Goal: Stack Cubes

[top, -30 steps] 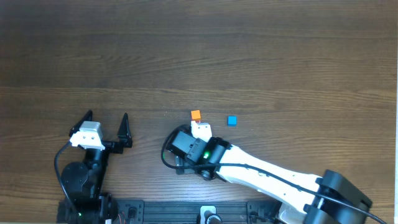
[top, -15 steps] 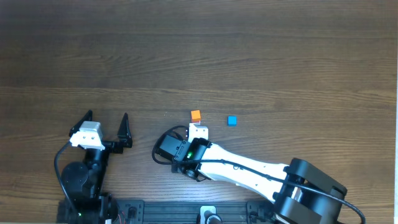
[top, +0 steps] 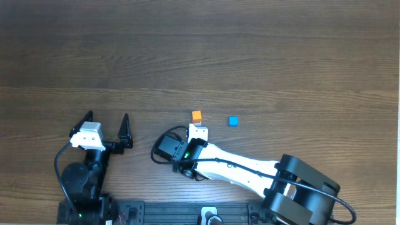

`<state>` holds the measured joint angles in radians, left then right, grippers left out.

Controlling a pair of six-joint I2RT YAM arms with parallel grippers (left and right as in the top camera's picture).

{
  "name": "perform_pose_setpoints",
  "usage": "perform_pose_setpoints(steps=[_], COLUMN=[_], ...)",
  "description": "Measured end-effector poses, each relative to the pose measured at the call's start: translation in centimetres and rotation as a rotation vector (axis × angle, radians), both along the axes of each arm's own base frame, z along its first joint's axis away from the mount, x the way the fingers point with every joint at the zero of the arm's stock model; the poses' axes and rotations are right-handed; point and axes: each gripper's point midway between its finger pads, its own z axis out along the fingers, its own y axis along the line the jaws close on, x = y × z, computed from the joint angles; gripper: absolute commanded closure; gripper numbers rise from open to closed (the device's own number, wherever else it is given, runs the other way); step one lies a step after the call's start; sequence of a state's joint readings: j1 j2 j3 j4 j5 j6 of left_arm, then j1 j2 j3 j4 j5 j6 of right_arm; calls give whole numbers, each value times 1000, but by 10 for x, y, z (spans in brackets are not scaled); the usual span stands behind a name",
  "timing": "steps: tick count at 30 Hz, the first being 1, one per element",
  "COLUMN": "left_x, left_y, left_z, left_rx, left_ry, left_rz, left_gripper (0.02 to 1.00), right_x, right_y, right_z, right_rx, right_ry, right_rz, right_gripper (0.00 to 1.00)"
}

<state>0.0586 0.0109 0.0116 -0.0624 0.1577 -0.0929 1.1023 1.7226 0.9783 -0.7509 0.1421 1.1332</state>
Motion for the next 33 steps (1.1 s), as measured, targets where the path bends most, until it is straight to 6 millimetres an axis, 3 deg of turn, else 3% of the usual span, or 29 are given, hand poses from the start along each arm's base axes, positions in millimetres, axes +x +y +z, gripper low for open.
perform_pose_setpoints(steps=[10, 18, 33], left_x=[0, 0, 0], left_y=[0, 0, 0], left_z=[0, 0, 0], left_rx=[0, 0, 0], left_ry=[0, 0, 0], left_rz=[0, 0, 0], left_gripper=[18, 18, 18], right_x=[1, 2, 3], right_y=[1, 1, 0], right_z=[-2, -1, -1], right_rx=[3, -1, -2], right_ry=[-2, -11, -14], right_rz=[-9, -8, -12], right_gripper=[384, 529, 660])
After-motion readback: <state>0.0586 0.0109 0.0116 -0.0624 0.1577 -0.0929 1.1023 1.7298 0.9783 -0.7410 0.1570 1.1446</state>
